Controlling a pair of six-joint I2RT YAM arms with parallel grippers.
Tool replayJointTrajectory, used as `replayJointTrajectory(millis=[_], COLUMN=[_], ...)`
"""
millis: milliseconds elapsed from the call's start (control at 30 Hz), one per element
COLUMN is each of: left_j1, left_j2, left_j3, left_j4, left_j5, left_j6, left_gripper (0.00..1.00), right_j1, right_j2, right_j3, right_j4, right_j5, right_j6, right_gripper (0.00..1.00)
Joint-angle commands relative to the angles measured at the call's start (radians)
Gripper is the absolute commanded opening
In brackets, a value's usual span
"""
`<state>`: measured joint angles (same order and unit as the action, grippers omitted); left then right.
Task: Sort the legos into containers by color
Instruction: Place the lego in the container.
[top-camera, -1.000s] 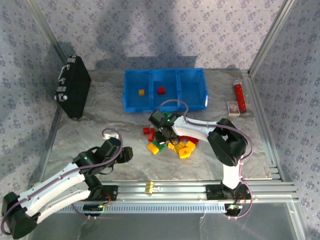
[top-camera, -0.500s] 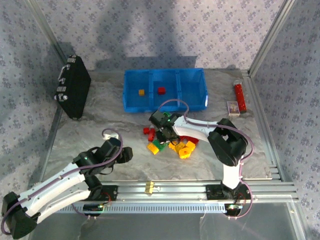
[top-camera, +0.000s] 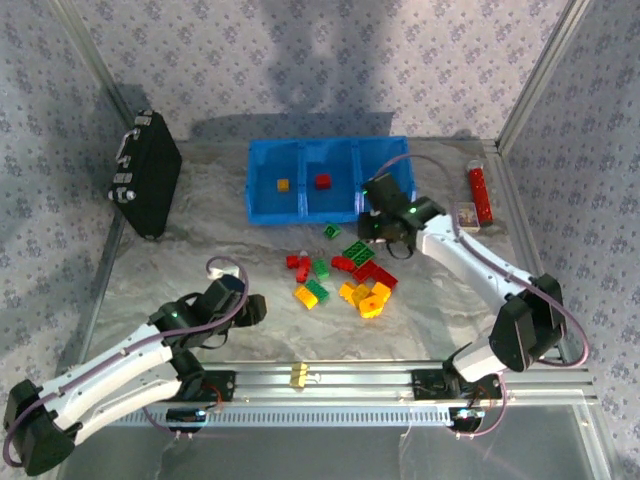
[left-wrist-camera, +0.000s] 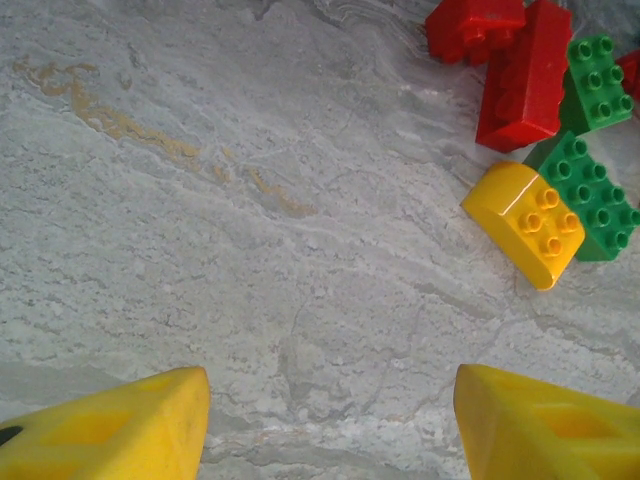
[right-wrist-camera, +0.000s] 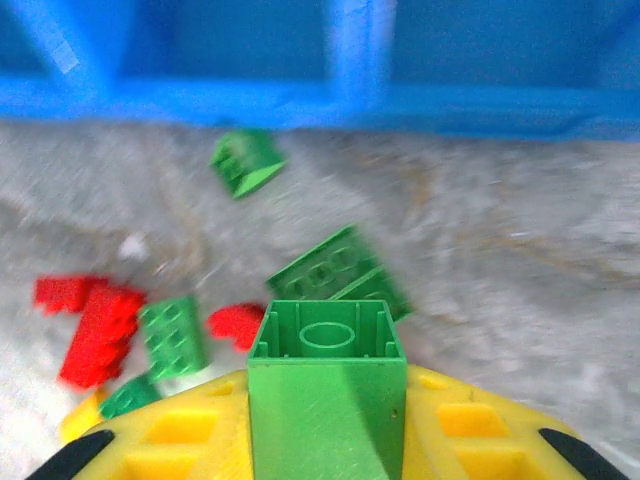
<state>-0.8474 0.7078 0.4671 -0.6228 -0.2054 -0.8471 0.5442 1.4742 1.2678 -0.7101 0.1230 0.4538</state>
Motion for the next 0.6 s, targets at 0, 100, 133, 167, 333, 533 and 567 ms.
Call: replayJointTrajectory(millis=[0, 100, 133, 167, 333, 533, 567], left_j1=[-0.009, -0.009, -0.009, -0.009, -0.012, -0.019, -0.020], left_j2=[0.004, 0.006, 0.010, 0.013, 0.027, 0.027, 0.028], left_j3=[0.025, 0.028, 0.030, 0.034, 0.049, 0.065, 0.067], left_j4=[0.029, 0.041, 0.043, 0.043, 0.040, 0.034, 0.033], left_j5=[0.009, 0.012, 0.013, 0.014, 0.020, 0.014, 0.014], left_j6=[0.022, 0.023, 0.023, 0.024, 0.026, 0.028, 0.027], left_gripper=[0.66, 0.66, 0.66, 0.66, 0.66, 0.66, 0.66], right_j1=[-0.090, -0.161, -0.183, -0.199, -0.256, -0.289, -0.289], right_j2=[0.003, 0.058, 0.089, 0.120, 0.298, 0.514, 0.535], right_j3=[0.014, 0.078, 0.114, 0.153, 0.370, 0.682, 0.717], right_j4=[-0.025, -0.021, -0.027, -0.030, -0.083, -0.181, -0.196], right_j5=[-0.051, -0.075, -0.083, -0.090, -0.089, -0.077, -0.070], right_j6=[-0.050, -0.071, -0.077, -0.086, -0.116, -0.138, -0.138], right_gripper=[0.34, 0.33, 0.33, 0.33, 0.32, 0.52, 0.71])
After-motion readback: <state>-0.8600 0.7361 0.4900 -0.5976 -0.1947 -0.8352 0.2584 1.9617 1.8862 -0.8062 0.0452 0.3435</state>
